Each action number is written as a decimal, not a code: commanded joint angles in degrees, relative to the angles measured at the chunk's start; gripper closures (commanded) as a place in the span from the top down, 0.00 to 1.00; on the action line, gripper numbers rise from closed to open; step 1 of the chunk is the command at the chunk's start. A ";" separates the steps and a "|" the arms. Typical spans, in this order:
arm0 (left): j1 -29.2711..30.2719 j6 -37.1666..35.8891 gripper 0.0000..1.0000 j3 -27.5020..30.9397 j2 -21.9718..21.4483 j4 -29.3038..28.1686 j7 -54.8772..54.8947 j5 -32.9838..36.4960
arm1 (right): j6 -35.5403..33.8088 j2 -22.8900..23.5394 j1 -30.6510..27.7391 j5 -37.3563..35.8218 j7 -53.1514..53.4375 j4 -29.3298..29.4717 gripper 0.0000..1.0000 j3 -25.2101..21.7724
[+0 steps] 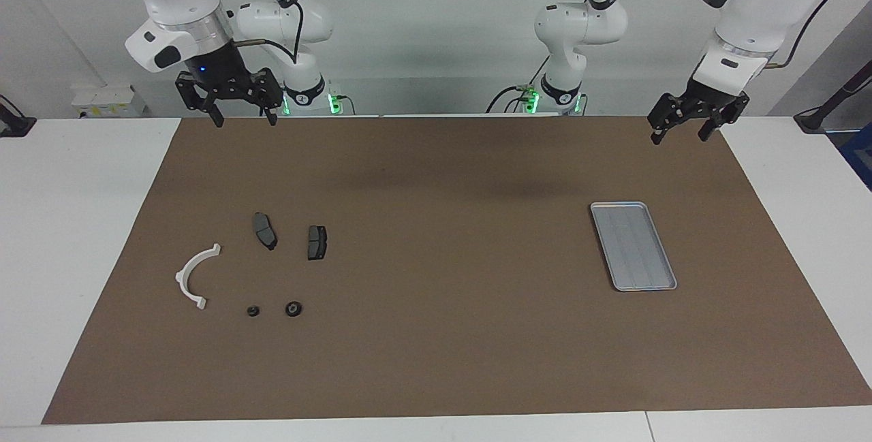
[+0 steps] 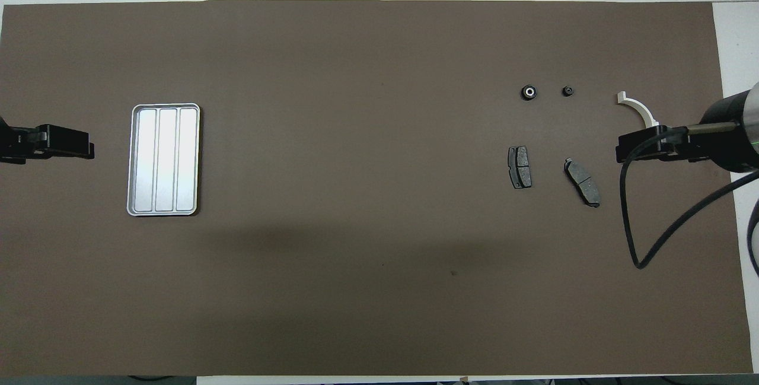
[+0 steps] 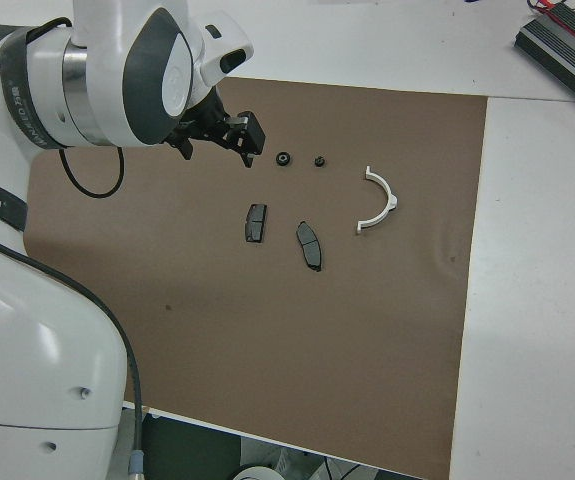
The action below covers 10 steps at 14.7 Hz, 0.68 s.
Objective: Pick bearing gear from pile to tray
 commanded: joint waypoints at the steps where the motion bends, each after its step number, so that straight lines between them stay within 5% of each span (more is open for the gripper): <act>1: -0.64 0.65 1.00 0.46 -1.20 -2.19 -0.84 -0.65 | 6.95 0.70 -0.67 0.95 -0.65 -5.15 1.00 0.13; 10: -0.73 2.15 1.00 0.46 -2.25 -4.30 -0.41 -0.65 | 27.88 21.43 0.65 -2.91 9.54 -5.08 1.00 0.13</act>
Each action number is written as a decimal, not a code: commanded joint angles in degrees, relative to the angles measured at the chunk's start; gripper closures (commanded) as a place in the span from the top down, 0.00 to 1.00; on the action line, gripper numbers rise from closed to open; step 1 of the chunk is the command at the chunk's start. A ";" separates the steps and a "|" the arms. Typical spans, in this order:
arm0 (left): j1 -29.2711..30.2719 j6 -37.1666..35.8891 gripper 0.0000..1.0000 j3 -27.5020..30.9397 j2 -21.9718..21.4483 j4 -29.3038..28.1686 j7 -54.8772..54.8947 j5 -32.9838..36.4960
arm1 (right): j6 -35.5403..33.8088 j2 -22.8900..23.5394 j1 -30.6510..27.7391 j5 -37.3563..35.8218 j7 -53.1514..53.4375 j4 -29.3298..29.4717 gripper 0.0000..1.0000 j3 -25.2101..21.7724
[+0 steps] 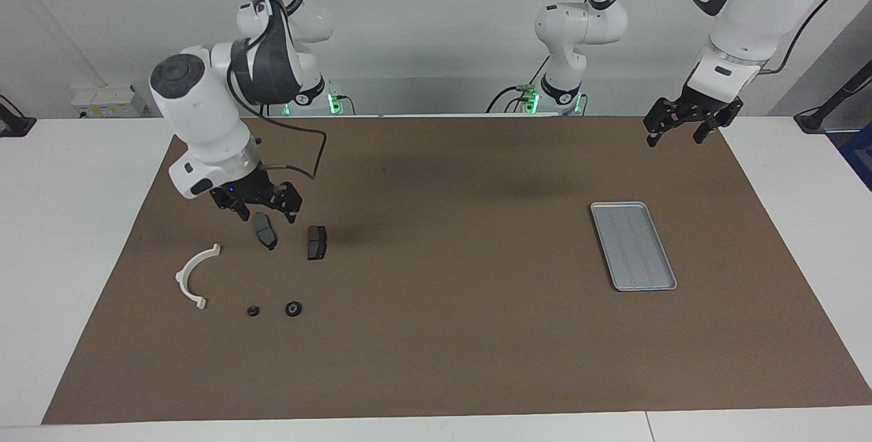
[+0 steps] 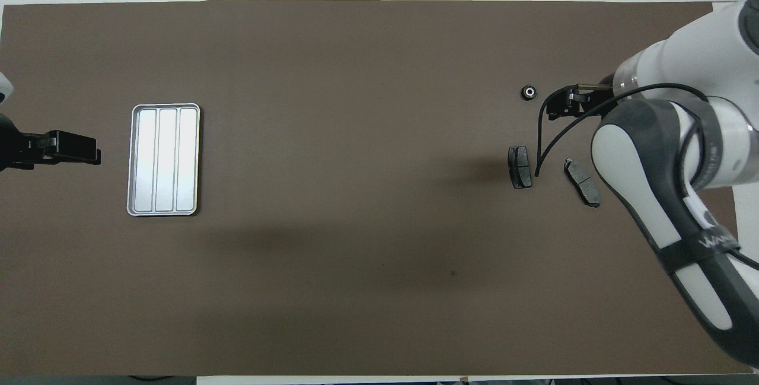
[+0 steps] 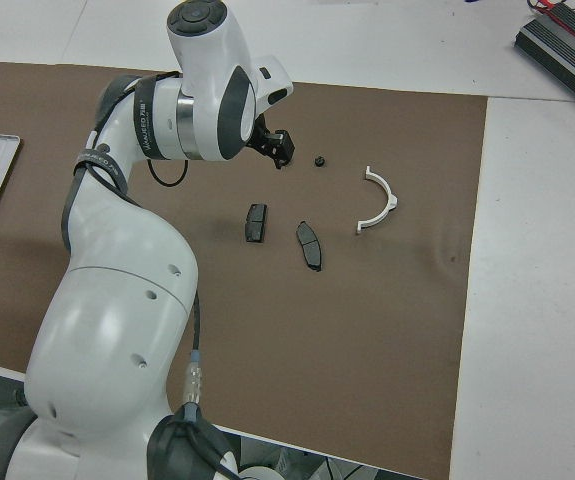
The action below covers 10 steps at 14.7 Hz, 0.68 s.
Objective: Pick bearing gear from pile to tray
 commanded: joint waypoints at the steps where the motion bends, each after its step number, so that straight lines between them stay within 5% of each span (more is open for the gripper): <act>1: -0.71 1.38 1.00 0.47 -2.00 -2.55 -0.40 -0.64 | 3.65 6.15 0.72 -3.84 4.14 2.94 1.00 0.14; 10: -0.71 1.03 1.00 0.47 -2.26 -2.90 -0.66 -0.64 | 6.47 23.13 1.86 -8.51 17.15 14.54 1.00 0.05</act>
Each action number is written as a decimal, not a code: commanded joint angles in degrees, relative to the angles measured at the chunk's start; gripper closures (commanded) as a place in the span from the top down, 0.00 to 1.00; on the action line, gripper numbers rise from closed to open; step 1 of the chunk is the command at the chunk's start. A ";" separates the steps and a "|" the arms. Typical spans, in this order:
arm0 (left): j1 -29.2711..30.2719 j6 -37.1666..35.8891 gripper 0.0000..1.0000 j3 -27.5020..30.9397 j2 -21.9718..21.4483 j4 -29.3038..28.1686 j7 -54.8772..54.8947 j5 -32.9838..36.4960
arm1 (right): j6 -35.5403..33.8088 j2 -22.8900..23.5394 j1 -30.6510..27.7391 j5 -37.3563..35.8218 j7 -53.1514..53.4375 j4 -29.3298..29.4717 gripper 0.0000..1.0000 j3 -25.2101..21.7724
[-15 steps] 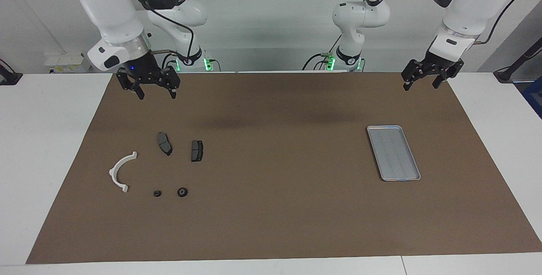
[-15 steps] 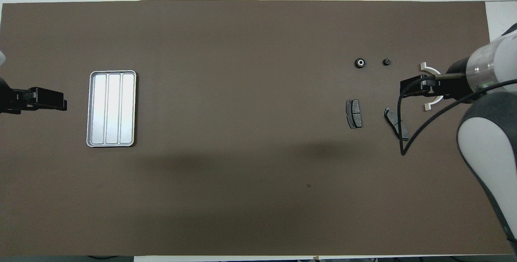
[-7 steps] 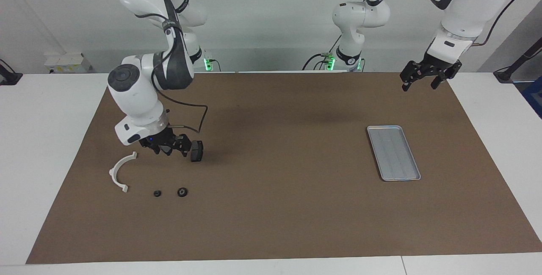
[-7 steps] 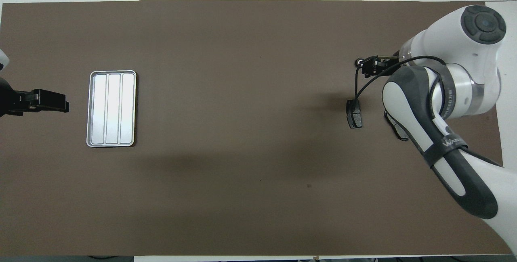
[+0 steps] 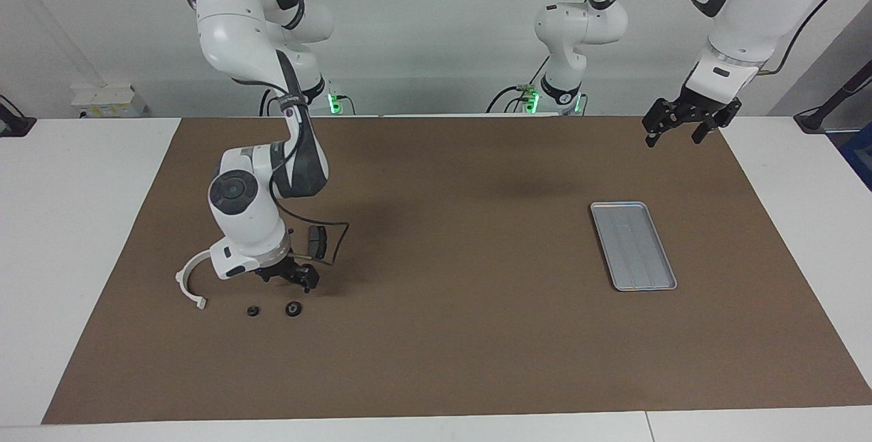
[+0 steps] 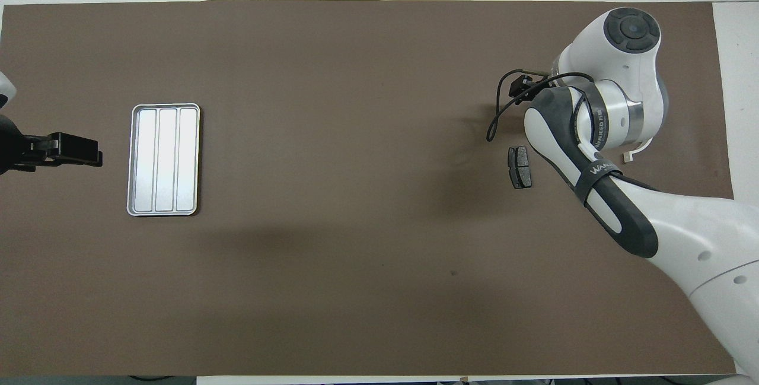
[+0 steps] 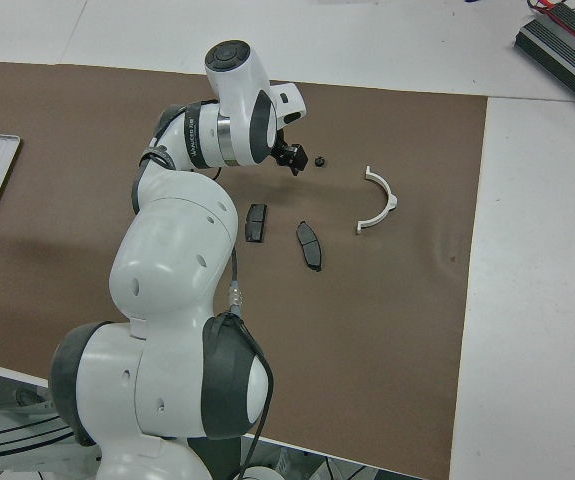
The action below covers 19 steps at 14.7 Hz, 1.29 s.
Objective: Pick bearing gear from pile to tray
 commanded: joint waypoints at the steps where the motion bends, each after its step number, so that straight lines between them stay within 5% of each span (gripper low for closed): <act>1: -0.71 1.01 1.00 0.46 -2.08 -2.42 -0.84 -0.64 | -0.10 4.67 0.05 -1.97 3.39 5.15 1.00 0.01; 5: -1.50 0.66 1.00 0.46 -2.34 -2.95 -1.19 -0.64 | 2.01 5.74 0.23 -3.73 3.93 5.68 0.98 0.10; 7: -1.50 0.75 1.00 0.46 -2.43 -3.21 -1.11 -0.64 | 3.67 5.82 0.23 -2.95 4.02 5.59 0.84 0.19; 10: -1.50 1.27 1.00 0.46 -2.43 -3.30 -1.10 -0.64 | 5.17 6.70 0.23 -2.68 6.03 5.59 0.46 0.19; 12: -1.50 1.45 1.00 0.46 -2.52 -3.56 -1.10 -0.64 | 5.44 6.62 0.14 -2.68 6.74 5.59 0.01 0.28; 16: -2.11 1.63 1.00 0.46 -2.43 -3.39 -1.28 -0.64 | 4.12 6.53 0.05 -3.12 6.31 5.68 0.00 0.28; 19: -2.11 1.72 1.00 0.46 -2.43 -3.39 -1.19 -0.64 | -3.67 4.52 -0.04 -3.03 5.69 8.21 0.00 0.72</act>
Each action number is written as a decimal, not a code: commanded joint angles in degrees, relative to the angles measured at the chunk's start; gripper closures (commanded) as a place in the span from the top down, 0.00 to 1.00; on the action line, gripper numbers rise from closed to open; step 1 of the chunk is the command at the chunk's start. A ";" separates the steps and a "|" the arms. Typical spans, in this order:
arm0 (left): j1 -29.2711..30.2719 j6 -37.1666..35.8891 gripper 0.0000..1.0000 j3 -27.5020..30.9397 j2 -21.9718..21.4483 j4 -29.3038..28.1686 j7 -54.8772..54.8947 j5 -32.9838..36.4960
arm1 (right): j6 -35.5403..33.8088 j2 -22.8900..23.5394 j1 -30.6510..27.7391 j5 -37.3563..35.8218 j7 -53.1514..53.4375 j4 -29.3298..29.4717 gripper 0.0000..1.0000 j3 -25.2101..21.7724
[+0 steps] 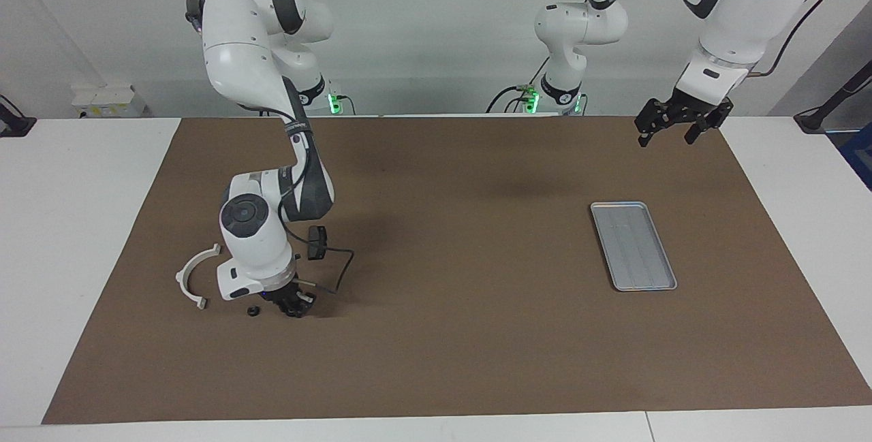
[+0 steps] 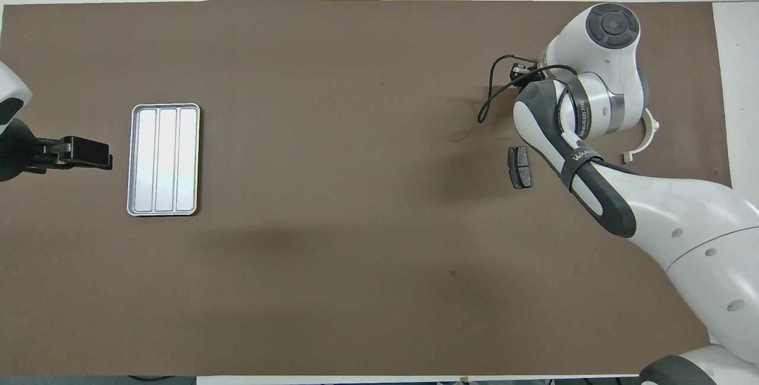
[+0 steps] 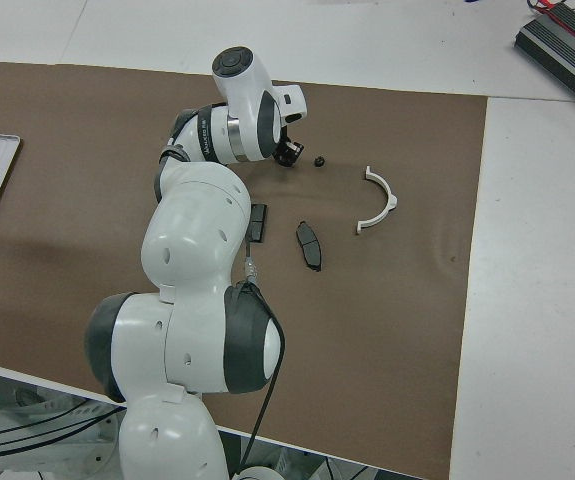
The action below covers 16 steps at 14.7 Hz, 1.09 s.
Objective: Pick bearing gear from pile to tray
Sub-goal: 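Carry the bearing with the right gripper to mid-table and release it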
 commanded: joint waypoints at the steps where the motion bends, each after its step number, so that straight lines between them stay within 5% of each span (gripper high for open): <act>1: -1.16 1.63 1.00 0.69 -2.12 -2.54 -0.97 -0.55 | -10.02 -1.90 -0.16 -0.77 -0.21 3.70 0.00 0.82; 5: -1.16 1.54 1.00 0.69 -2.12 -2.72 -1.49 -0.55 | -24.27 -9.80 0.28 1.24 5.46 4.86 0.00 7.30; 8: -1.16 1.63 1.00 0.69 -2.12 -2.72 -1.41 -0.55 | -30.45 -13.34 5.96 3.44 25.19 7.39 0.00 11.53; 11: -1.16 1.63 1.00 0.69 -2.21 -2.72 -1.32 -0.55 | -23.45 -12.99 15.37 5.10 47.02 7.15 0.00 11.89; 16: -1.16 1.72 1.00 0.69 -2.12 -2.63 -1.41 -0.55 | -13.16 -10.81 23.03 3.37 59.00 1.00 0.00 11.54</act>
